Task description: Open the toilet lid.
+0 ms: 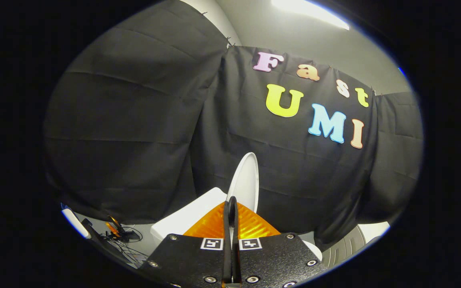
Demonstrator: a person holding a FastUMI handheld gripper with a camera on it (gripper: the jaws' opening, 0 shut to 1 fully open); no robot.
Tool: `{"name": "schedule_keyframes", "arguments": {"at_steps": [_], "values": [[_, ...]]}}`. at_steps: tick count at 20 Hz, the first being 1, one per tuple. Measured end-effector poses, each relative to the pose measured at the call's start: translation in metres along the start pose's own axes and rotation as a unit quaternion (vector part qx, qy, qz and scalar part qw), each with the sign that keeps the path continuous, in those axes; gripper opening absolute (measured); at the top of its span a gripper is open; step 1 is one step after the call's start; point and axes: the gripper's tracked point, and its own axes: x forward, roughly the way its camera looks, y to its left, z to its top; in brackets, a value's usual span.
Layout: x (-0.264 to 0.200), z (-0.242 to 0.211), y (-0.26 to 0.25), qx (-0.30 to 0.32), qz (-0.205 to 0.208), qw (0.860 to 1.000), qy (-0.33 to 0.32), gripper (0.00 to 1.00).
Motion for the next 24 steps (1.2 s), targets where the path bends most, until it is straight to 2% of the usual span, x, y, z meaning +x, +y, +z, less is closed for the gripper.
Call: {"name": "schedule_keyframes", "arguments": {"at_steps": [6,8,10,13,17,18,22,24], "values": [[0.003,-0.001,0.01,-0.039,0.0,0.999,-0.017,0.0],[0.003,-0.006,0.009,-0.027,0.004,0.999,-0.019,0.02],[0.005,-0.011,0.016,-0.005,0.03,0.999,-0.014,0.08],[-0.001,-0.024,0.011,0.049,0.053,0.997,0.001,0.42],[-0.012,-0.014,0.001,0.132,0.094,0.986,-0.035,0.9],[-0.014,-0.012,-0.008,0.142,0.099,0.984,-0.041,0.93],[-0.003,-0.007,-0.048,0.178,0.108,0.976,-0.064,0.95],[-0.002,-0.008,-0.078,0.187,0.099,0.975,-0.067,0.95]]}}
